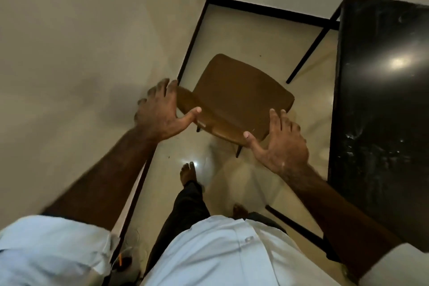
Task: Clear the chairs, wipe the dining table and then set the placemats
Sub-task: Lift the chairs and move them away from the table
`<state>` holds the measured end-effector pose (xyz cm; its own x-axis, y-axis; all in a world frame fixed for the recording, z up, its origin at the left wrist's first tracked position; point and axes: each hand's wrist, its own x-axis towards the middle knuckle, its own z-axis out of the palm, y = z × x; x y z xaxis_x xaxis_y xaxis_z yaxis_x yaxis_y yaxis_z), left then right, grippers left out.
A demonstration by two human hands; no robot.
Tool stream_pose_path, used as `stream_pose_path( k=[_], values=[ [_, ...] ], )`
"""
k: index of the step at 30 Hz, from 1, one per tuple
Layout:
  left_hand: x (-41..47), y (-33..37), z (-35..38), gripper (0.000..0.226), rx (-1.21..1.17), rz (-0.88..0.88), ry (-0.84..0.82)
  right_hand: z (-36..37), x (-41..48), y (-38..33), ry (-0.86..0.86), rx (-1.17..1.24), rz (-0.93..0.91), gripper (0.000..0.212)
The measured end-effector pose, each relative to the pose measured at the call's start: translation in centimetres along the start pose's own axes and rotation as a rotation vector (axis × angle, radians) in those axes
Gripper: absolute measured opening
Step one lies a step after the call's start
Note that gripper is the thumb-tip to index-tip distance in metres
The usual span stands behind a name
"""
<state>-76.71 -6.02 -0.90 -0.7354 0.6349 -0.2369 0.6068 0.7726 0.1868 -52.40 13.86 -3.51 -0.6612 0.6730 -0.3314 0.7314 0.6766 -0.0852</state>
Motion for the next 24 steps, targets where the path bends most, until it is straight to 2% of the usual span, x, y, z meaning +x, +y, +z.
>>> stream_pose_path(
  k=[5,11,17,24],
  values=[
    [10.3,-0.3,-1.9,0.116,0.116,0.211,-0.126,-1.7,4.9,-3.7,-0.037,0.028,0.181,0.118],
    [18.7,0.6,0.4,0.121,0.181,0.328,-0.287,-1.5,9.6,-4.8,-0.042,0.111,0.347,0.118],
    [24.5,1.6,4.4,0.124,0.260,0.282,-0.462,1.2,14.1,-2.8,-0.202,0.183,0.473,0.118],
    [29.9,0.8,8.7,0.127,0.296,0.170,-0.587,6.4,17.5,-0.1,-0.351,0.318,0.609,0.120]
  ],
)
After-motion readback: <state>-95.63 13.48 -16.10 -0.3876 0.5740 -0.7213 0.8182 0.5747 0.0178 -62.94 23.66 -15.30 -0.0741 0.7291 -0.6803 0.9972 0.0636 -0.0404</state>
